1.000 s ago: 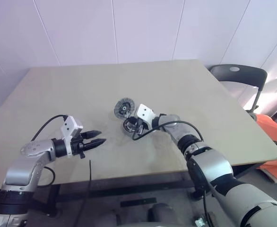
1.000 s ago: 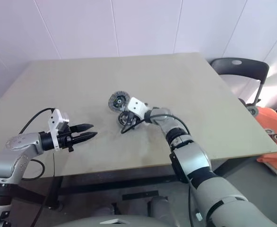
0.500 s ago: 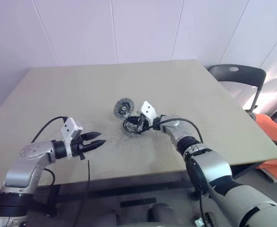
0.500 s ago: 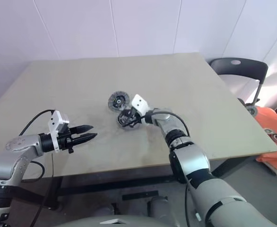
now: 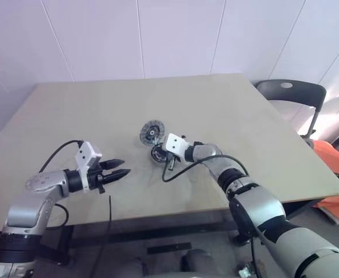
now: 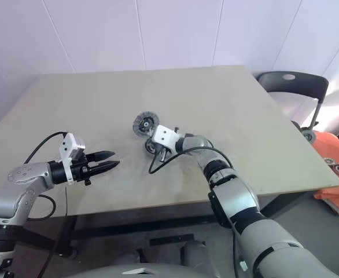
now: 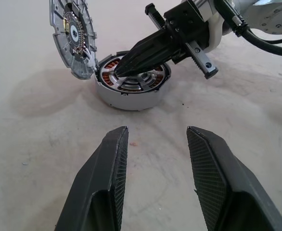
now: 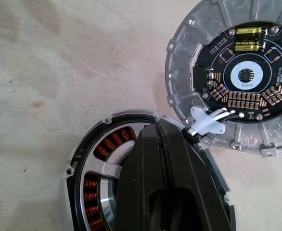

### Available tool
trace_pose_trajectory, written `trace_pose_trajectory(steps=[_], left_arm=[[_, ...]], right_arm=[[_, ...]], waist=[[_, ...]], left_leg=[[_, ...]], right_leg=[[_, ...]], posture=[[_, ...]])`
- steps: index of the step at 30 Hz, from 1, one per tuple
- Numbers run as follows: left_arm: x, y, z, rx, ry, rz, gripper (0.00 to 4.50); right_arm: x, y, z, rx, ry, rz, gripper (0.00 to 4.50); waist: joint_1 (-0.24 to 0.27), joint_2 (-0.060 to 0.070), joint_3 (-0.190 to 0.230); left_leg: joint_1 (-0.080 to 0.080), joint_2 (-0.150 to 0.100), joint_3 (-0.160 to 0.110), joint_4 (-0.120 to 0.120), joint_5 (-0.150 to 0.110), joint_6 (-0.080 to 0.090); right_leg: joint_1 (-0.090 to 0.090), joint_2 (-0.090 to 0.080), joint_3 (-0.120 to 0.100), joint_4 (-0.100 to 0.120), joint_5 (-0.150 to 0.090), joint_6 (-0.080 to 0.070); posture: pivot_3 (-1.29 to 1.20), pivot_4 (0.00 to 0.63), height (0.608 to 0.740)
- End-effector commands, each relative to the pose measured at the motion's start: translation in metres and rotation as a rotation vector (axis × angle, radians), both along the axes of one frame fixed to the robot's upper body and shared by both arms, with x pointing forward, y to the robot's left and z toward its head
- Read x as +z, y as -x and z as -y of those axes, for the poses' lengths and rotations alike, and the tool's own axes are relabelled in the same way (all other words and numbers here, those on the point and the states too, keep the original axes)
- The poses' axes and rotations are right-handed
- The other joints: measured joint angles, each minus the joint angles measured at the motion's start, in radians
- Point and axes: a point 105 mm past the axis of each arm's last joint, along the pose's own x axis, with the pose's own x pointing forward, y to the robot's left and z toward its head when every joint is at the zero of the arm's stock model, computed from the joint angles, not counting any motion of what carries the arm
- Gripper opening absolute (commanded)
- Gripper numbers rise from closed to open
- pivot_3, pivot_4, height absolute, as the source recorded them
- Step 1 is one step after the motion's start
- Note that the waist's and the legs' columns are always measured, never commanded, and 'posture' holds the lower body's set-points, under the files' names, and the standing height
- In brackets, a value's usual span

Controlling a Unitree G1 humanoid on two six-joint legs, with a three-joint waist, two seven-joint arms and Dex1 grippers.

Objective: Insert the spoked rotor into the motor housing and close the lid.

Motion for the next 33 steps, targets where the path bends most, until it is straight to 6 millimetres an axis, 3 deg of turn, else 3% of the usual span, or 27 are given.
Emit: trace_pose_trajectory(steps=[1,7,12,16,33], left_arm=[[0.009,-0.002,0.002,-0.007,0.009,0.032,2.09],[0.01,-0.004,0.003,-0.005,0.023,0.03,2.09],[0.008,-0.005,0.003,-0.001,0.029,0.025,2.09],[0.009,-0.005,0.002,-0.001,0.031,0.026,2.09],[0.007,-0.005,-0.002,0.012,0.017,0.025,2.09]], right_arm=[[0.005,0.0,0.001,-0.002,-0.074,-0.047,0.0],[0.041,-0.006,-0.008,0.001,-0.357,-0.157,0.0],[0.056,-0.014,-0.009,-0.036,-0.378,-0.1,0.0],[0.049,-0.02,-0.003,-0.077,-0.207,0.046,0.0],[-0.004,-0.007,0.013,-0.051,0.074,0.002,0.0]], waist=[[0.001,0.0,0.0],[-0.002,0.0,0.0],[-0.002,0.001,0.0],[-0.001,0.001,0.0],[-0.003,0.0,0.0]], left_leg=[[0.0,0.0,0.0,0.0,0.0,0.0],[-0.001,0.0,0.0,-0.001,0.0,0.0],[-0.001,0.001,0.0,-0.001,0.0,0.0],[-0.001,0.001,0.0,-0.001,0.0,0.0],[-0.001,0.0,0.0,-0.001,0.0,0.0]], right_leg=[[0.0,0.0,0.0,0.0,0.0,0.0],[-0.001,0.001,0.0,0.0,0.0,0.001],[-0.001,0.001,0.0,0.0,0.0,0.001],[-0.002,0.0,0.0,-0.001,0.0,0.0],[-0.002,0.001,0.0,0.0,0.0,0.0]], posture=[[0.0,0.0,0.74],[0.0,0.0,0.74],[0.0,0.0,0.74],[0.0,0.0,0.74],[0.0,0.0,0.74]])
